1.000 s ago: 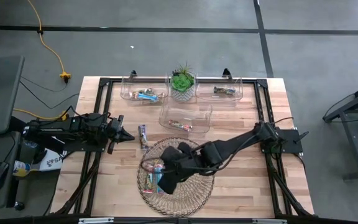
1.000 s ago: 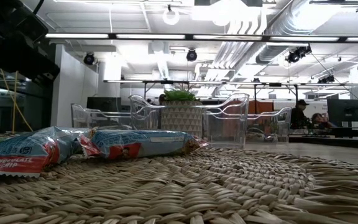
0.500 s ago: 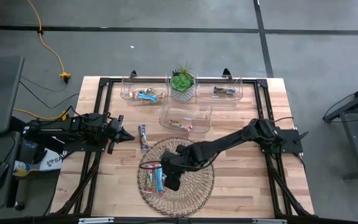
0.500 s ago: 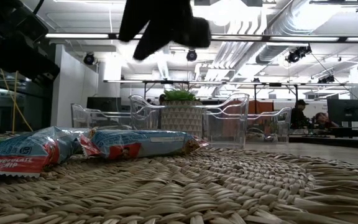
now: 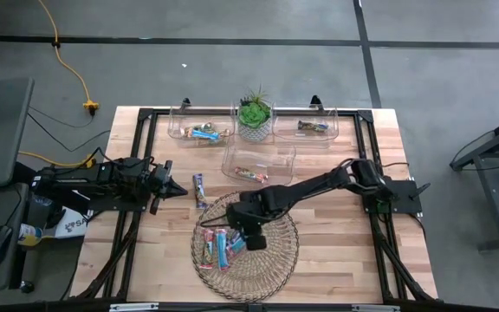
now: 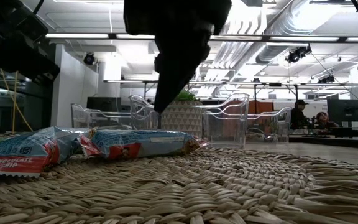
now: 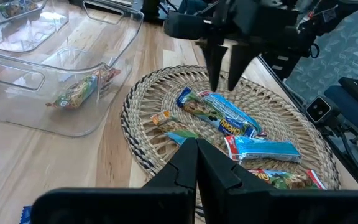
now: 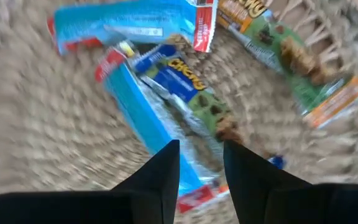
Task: Pick and place Granola Bars by type
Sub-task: Put the blue granola bar into the top right transparent bin
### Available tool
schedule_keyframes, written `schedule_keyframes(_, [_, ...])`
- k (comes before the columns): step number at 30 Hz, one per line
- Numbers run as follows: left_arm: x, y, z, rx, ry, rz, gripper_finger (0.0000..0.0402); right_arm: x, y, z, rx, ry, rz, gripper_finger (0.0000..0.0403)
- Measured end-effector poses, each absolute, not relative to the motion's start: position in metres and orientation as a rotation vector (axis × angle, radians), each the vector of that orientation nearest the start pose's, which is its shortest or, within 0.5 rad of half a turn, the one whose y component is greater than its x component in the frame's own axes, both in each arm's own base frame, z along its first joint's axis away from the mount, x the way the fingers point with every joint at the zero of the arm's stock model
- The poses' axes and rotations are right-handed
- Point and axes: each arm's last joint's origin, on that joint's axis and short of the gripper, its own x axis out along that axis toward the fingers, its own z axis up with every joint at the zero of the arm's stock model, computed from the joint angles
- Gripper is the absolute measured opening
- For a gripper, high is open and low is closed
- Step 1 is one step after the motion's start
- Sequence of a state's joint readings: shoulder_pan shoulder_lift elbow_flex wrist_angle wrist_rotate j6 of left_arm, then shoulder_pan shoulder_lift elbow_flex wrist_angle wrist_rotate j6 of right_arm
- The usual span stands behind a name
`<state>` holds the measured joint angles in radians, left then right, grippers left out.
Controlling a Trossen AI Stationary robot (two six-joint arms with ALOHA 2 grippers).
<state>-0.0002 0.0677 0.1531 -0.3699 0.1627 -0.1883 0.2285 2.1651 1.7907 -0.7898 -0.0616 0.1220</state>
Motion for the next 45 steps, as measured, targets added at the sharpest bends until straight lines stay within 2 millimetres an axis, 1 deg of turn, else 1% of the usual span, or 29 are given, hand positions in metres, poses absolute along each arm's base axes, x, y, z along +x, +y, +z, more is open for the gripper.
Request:
schedule_keyframes(5, [0.088,-0.005,0.175,-0.210,0.298,-0.135,0.0001,0.445,0.097,0.198,-0.181,1.157,0.279,0.0108])
schedule_keyframes(9, [0.088,-0.005,0.175,-0.210,0.298,-0.135,0.0001,0.446,0.092,0.198,-0.227,1.146,0.355,0.0108])
schedule_keyframes(13, [0.088,-0.005,0.175,-0.210,0.298,-0.135,0.0001,0.446,0.091,0.198,-0.294,1.131,0.410,0.0117])
schedule_keyframes(18, [0.088,-0.005,0.175,-0.210,0.298,-0.135,0.0001,0.447,0.089,0.198,-0.328,1.117,0.464,0.0144])
schedule_keyframes(25, [0.088,-0.005,0.175,-0.210,0.299,-0.139,0.0001,0.448,0.082,0.198,-0.382,1.105,0.487,0.0176])
schedule_keyframes(28, [0.088,-0.005,0.175,-0.210,0.299,-0.139,0.0001,0.449,0.079,0.196,-0.381,1.106,0.491,0.0178])
schedule_keyframes(33, [0.088,-0.005,0.175,-0.210,0.300,-0.138,0.0001,0.454,0.080,0.186,-0.424,1.094,0.515,0.0179])
schedule_keyframes(36, [0.088,-0.005,0.175,-0.210,0.299,-0.138,0.0001,0.456,0.079,0.185,-0.417,1.080,0.513,0.0179])
schedule_keyframes(45, [0.088,-0.005,0.175,-0.210,0.299,-0.138,0.0001,0.459,0.080,0.170,-0.403,1.104,0.538,0.0178])
